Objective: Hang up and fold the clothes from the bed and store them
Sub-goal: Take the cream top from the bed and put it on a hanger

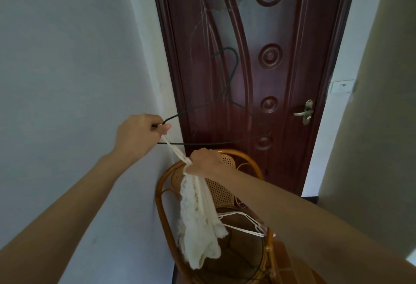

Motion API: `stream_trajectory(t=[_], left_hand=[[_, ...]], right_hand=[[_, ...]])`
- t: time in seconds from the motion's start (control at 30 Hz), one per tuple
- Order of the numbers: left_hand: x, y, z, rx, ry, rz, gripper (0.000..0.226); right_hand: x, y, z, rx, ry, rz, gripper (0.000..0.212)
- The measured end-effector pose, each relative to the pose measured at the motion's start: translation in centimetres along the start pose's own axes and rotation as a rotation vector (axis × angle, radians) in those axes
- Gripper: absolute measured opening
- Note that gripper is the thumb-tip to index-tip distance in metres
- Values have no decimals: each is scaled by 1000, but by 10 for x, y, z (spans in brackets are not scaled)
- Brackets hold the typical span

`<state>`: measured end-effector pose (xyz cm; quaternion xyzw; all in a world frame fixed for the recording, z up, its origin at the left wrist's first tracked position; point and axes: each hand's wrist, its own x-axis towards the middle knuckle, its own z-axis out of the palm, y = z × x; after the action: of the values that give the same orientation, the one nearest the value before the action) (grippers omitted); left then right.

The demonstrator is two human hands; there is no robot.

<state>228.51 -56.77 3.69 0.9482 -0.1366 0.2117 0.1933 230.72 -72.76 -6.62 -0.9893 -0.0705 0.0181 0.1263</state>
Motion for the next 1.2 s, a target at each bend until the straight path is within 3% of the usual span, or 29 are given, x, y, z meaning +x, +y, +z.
stream_trajectory(t=[0.17,0.27,0.7,0.97,1.2], left_hand=[[-11,-14,1,-12,-8,-18,31],[-12,-13,2,-57,-9,-37,34],[-4,6,13,-200,44,-5,25],[-4,-3,19,-245,45,-42,25],[-1,-16,15,-219,45,-50,26]], right_hand=[[-1,33,-5,82,-78,50,24],[-2,48,-11,59,-94,62,29],[-12,107,5,-70,124,202,9],[-12,146,13,-12,103,405,28],[-13,176,25,228,26,558,35]])
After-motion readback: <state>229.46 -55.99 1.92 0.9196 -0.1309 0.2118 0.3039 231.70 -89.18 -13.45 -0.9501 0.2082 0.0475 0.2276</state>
